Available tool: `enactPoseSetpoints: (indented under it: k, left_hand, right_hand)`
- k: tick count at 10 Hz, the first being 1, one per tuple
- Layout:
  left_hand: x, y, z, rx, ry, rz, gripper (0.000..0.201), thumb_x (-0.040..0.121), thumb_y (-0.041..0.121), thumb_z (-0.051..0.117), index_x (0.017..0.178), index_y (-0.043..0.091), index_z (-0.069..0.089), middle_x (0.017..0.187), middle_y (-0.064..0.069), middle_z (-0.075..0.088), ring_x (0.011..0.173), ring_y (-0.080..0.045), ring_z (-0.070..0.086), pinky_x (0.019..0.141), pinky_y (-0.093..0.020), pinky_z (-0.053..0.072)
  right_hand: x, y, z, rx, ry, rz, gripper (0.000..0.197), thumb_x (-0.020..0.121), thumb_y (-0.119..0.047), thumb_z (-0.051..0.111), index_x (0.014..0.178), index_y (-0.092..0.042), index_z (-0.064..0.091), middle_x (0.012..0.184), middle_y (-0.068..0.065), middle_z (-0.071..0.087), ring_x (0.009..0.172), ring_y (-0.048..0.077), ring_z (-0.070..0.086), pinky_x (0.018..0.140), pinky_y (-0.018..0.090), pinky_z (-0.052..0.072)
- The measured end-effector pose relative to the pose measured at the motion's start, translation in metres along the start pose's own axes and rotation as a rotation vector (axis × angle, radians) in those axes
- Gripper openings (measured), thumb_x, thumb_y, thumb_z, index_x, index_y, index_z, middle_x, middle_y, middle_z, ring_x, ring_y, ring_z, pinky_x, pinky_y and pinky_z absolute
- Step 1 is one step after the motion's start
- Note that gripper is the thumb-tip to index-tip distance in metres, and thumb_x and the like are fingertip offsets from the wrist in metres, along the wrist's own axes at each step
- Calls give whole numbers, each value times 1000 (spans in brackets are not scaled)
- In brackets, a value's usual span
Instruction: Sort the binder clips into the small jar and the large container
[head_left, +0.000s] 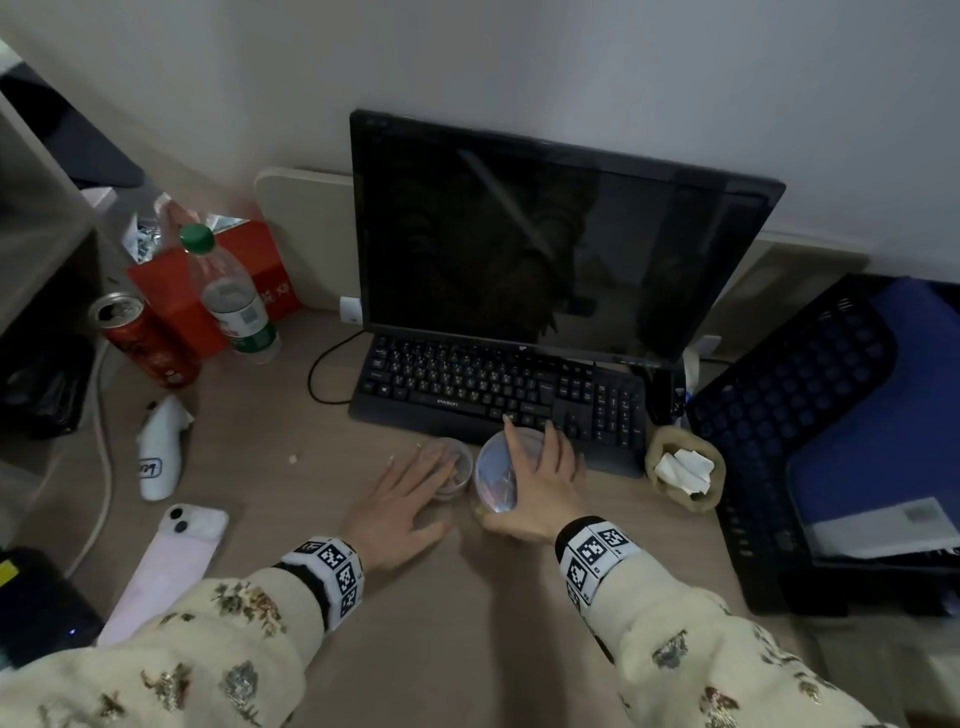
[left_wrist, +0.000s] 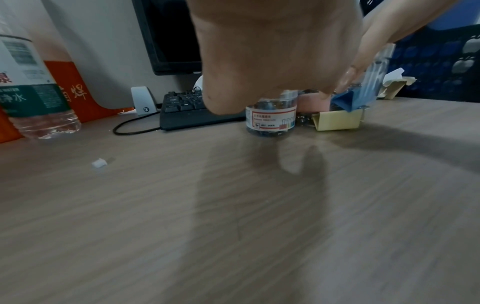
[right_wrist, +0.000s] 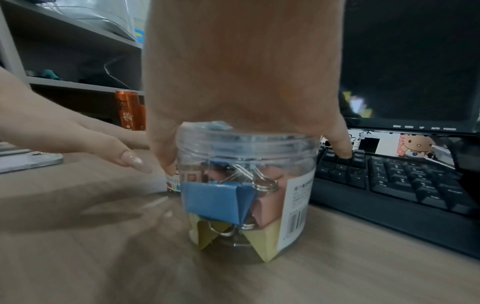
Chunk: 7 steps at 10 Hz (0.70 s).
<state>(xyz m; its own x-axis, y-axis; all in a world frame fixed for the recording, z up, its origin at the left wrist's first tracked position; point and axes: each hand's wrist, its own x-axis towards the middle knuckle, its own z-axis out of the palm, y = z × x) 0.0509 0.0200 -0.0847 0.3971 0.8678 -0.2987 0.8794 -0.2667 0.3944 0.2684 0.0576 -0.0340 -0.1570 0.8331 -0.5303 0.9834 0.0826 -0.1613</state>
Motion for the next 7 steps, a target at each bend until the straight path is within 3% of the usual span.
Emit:
enactPoseSetpoints:
  k: [2,4,5,6,7]
  left_hand:
    - [0,5,-10,7,-57,-39,74,96,60,35,147,43,-17,149,24,-29,143,-8,-26,114,-27,-22]
    - [0,27,-39,-27,-178,-148,68,98,59,29,155,32,3,161,15,-10,149,-18,-16,117,-34,-14]
    - [-1,35,-50,-58,-160,-148,67,99,56,31,156,29,8,164,5,-3,150,-21,-11,119,-38,-9]
    - [-1,38,-51,-116,-160,-160,63,96,57,37,153,31,23,164,0,10,150,-26,-1,119,-42,4]
    - [-1,50,-69,-149,-62,-104,54,95,57,39,141,30,44,158,4,30,147,-25,17,118,-41,19]
  right_hand:
    - [2,2,6,-99,66,-39,124,66,-77,58,144,-36,-28,154,4,-34,141,29,-31,109,60,-21]
    - [-15,4,16,-85,258,-188,99,81,-72,45,151,-32,-13,160,-4,-14,146,17,-15,116,46,-15]
    - [-25,0,14,-73,242,-178,94,86,-66,44,153,-27,-8,160,-3,-18,147,15,-16,115,43,-15]
    - [-34,-3,8,-68,168,-165,90,86,-65,45,154,-27,0,162,-3,-6,148,13,-8,117,46,-12]
    - [-40,-4,-8,13,183,-165,83,85,-62,46,153,-28,15,161,-7,13,148,12,8,119,46,-4]
